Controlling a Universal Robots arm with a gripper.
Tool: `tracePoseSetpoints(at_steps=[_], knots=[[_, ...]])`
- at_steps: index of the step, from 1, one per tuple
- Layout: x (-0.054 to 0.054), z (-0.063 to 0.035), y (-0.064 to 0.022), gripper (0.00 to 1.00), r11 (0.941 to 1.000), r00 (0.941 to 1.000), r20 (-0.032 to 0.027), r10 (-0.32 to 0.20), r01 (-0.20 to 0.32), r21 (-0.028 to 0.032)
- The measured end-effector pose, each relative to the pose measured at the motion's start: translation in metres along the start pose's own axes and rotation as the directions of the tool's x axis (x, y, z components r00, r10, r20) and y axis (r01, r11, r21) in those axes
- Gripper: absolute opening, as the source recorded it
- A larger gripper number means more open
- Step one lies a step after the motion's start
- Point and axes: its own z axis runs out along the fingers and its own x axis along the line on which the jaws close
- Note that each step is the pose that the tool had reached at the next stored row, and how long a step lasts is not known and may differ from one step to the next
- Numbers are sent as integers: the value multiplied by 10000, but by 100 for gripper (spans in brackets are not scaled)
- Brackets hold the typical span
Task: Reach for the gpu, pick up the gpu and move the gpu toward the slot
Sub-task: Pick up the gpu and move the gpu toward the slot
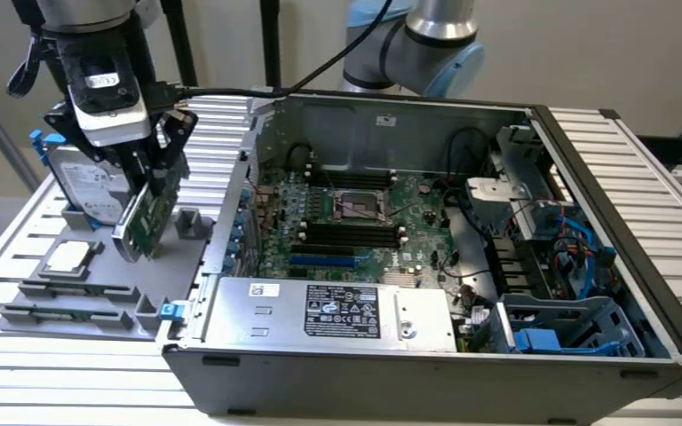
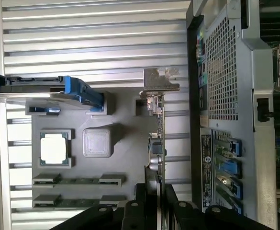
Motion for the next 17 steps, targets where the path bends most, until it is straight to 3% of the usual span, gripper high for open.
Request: tracePoseSetpoints(at_steps=[9,17], knots=[[-291,-413,16,27,10000,10000,-76,0,0,5],[-649,-779,34,27,10000,9998,-185,-3,3,-5]])
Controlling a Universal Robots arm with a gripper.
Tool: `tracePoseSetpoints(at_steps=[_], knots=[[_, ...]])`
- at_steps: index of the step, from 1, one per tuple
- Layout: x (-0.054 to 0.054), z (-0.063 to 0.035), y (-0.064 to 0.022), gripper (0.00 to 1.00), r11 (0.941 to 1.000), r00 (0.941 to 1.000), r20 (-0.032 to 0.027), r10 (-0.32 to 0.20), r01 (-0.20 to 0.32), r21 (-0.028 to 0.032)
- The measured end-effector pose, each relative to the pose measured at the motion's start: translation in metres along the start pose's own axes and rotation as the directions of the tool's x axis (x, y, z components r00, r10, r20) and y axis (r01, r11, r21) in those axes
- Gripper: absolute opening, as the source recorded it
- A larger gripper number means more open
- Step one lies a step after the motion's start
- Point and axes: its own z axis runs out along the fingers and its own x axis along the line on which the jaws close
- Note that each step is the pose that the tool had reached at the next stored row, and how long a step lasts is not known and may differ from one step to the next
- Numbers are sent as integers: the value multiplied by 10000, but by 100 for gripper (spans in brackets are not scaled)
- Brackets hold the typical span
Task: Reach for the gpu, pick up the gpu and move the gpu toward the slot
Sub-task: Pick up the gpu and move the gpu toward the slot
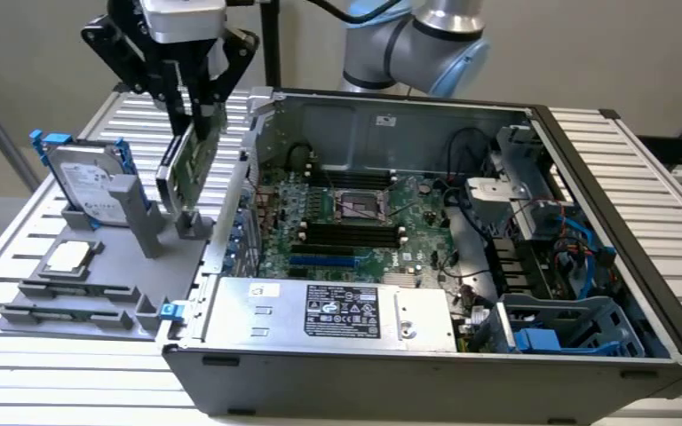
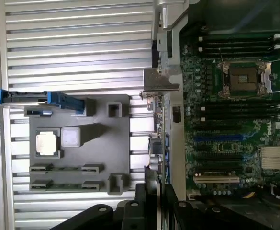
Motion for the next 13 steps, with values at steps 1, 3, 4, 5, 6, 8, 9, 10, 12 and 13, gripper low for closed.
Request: tracePoseSetpoints(at_steps=[1,3,4,5,6,8,9,10,12,13], knots=[[-45,-41,2,27,10000,10000,-22,0,0,-1],[-130,-99,8,27,10000,10000,-66,0,0,-4],[-178,-119,11,27,10000,10000,-86,0,0,-9],[-222,-130,13,27,10000,9999,-101,-1,1,-11],[-267,-135,16,27,10000,9999,-110,0,0,-12],[-359,-139,21,27,10000,9999,-117,-1,0,-18],[-404,-140,24,27,10000,9999,-118,-1,1,-24],[-449,-141,27,27,10000,9999,-118,-2,1,-30],[-539,-143,32,27,10000,9999,-119,-2,2,-45],[-587,-145,35,27,10000,9999,-120,-2,2,-52]])
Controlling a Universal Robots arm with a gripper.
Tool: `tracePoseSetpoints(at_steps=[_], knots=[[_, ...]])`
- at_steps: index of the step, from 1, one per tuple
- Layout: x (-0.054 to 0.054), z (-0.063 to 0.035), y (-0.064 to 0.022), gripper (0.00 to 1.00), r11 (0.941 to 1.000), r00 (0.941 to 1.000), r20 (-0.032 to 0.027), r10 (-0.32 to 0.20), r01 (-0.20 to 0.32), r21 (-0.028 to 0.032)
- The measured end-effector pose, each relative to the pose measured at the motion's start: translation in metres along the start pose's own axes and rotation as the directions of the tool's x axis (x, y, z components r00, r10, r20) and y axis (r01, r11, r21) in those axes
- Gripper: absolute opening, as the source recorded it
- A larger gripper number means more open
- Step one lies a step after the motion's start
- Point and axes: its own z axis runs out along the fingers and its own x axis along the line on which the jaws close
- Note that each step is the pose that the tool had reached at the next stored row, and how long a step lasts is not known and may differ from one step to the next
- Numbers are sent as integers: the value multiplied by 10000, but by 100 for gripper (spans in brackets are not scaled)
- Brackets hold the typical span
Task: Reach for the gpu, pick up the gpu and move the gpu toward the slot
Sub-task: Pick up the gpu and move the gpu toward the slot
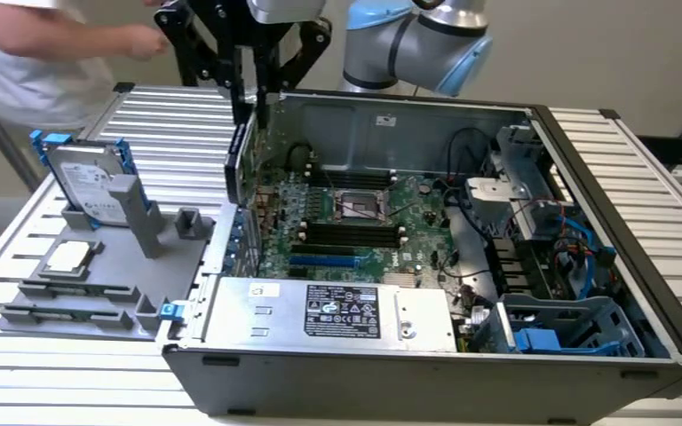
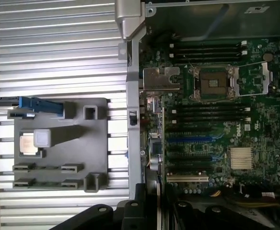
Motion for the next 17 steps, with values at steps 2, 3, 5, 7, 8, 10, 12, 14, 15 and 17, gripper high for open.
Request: tracePoseSetpoints(at_steps=[2,3,5,7,8,10,12,14,15,17], knots=[[-90,-4,6,27,10000,10000,0,-1,1,-11],[-135,-5,8,27,10000,10000,-1,-1,1,-15],[-224,-6,14,27,10000,10000,-2,-1,1,-20],[-315,-3,24,27,10000,10000,-2,-1,1,-24],[-363,0,29,27,10000,10000,-3,-1,1,-25],[-452,5,40,27,10000,10000,-4,-1,1,-26],[-544,9,52,27,10000,10000,-7,-1,1,-28],[-636,14,65,27,10000,10000,-9,-1,1,-30],[-681,17,72,27,10000,10000,-9,-2,2,-32],[-770,22,89,27,10000,10000,-10,-2,2,-33]])
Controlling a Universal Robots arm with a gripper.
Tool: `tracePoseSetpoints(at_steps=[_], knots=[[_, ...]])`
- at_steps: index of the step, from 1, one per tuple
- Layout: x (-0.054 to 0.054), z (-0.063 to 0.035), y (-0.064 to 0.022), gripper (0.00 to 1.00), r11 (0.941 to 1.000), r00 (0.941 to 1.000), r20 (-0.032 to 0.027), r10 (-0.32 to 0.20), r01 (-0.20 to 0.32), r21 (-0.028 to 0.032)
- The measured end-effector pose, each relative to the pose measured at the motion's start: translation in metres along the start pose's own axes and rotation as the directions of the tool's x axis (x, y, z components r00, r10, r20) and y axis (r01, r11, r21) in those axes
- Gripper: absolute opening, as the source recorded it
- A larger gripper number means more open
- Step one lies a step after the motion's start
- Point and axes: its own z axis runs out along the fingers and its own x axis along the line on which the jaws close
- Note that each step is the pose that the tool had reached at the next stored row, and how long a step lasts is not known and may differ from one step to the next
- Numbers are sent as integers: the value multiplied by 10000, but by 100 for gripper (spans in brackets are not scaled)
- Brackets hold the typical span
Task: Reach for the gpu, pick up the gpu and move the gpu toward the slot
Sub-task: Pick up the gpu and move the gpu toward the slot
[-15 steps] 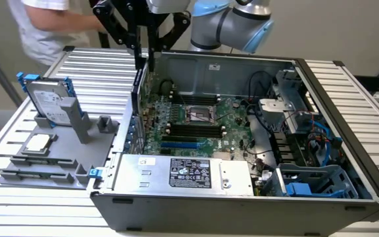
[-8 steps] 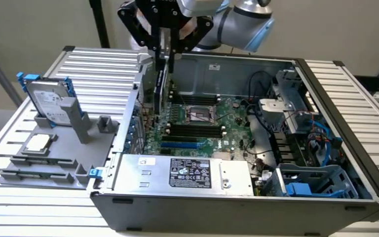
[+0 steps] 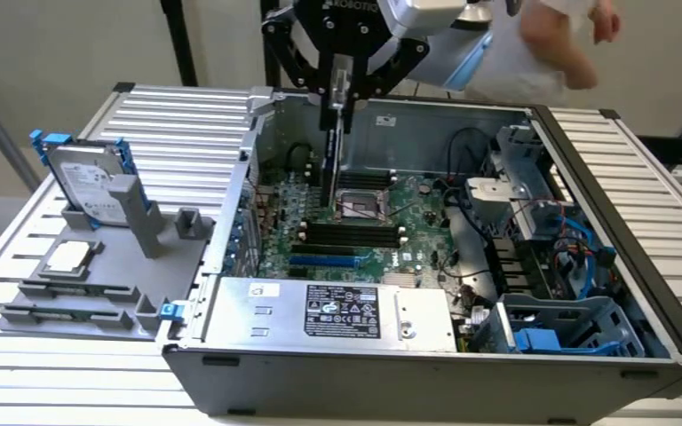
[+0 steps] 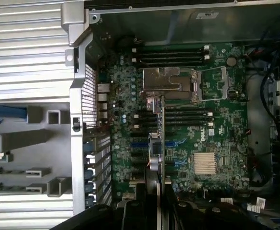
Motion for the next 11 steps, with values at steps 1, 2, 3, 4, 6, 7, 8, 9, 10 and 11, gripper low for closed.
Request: tracePoseSetpoints(at_steps=[1,2,3,4,6,7,8,9,10,11], knots=[[-45,2,11,27,10000,10000,-1,0,0,1],[-89,5,22,27,10000,10000,0,0,0,1],[-133,7,34,27,10000,10000,-1,0,0,1],[-180,9,48,27,10000,10000,-1,0,0,1],[-266,15,76,27,10000,10000,-1,1,-1,1],[-302,19,92,27,10000,10000,0,0,0,0],[-334,21,108,27,10000,10000,0,0,0,1],[-364,25,123,27,10000,10000,0,0,0,0],[-388,27,139,27,10000,10000,-1,0,0,1],[-407,29,155,27,10000,10000,-1,0,0,2]])
